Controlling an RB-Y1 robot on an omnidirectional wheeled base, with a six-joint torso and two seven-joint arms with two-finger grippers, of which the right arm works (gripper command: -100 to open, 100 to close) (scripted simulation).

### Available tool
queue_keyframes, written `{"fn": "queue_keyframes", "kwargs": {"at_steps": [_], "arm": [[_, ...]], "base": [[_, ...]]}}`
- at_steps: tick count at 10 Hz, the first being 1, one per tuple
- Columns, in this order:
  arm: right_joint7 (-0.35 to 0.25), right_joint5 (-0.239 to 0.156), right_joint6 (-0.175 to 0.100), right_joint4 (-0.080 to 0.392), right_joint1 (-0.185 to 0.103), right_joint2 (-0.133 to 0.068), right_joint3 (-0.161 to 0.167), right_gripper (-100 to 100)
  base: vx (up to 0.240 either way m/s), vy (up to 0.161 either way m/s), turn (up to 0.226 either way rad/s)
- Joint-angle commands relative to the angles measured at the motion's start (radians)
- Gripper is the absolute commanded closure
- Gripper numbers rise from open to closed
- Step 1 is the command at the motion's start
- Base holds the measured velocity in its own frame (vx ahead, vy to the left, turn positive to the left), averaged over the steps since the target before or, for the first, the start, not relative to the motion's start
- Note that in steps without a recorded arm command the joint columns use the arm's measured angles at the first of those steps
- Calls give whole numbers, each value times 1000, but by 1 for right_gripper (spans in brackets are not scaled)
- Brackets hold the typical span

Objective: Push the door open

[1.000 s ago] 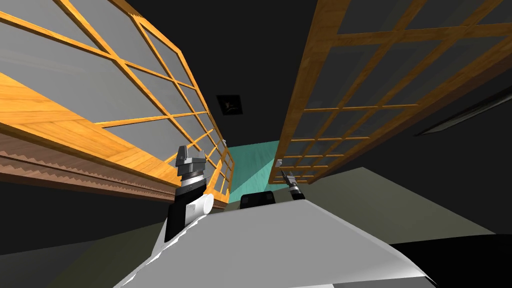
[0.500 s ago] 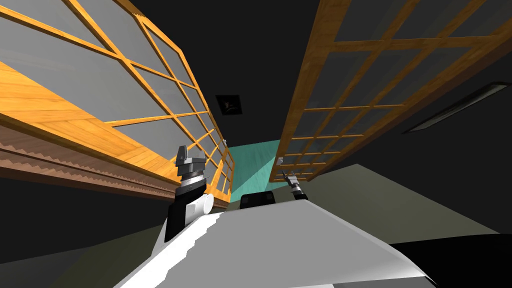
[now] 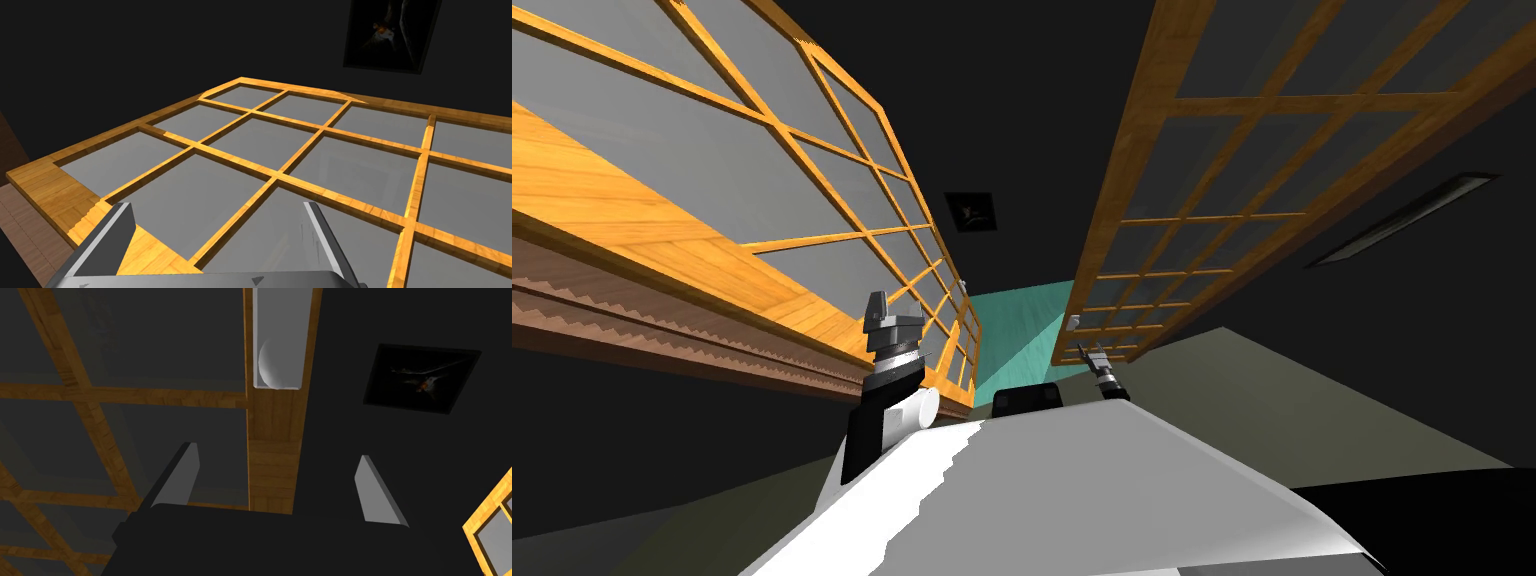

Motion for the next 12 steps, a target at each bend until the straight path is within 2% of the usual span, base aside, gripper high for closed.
{"fn": "queue_keyframes", "kwargs": {"at_steps": [1,6,7,8,12], "arm": [[3,-1,3,5,-8,1,-3,-100],[14,-4,17,20,-35,9,-15,-100],[13,-4,14,20,-33,8,-14,-100],[13,-4,14,20,-33,8,-14,100],[13,-4,14,20,-33,8,-14,100]], "base": [[214,-30,25],[192,-19,31],[96,-5,10],[-14,2,-6],[-22,0,1]]}}
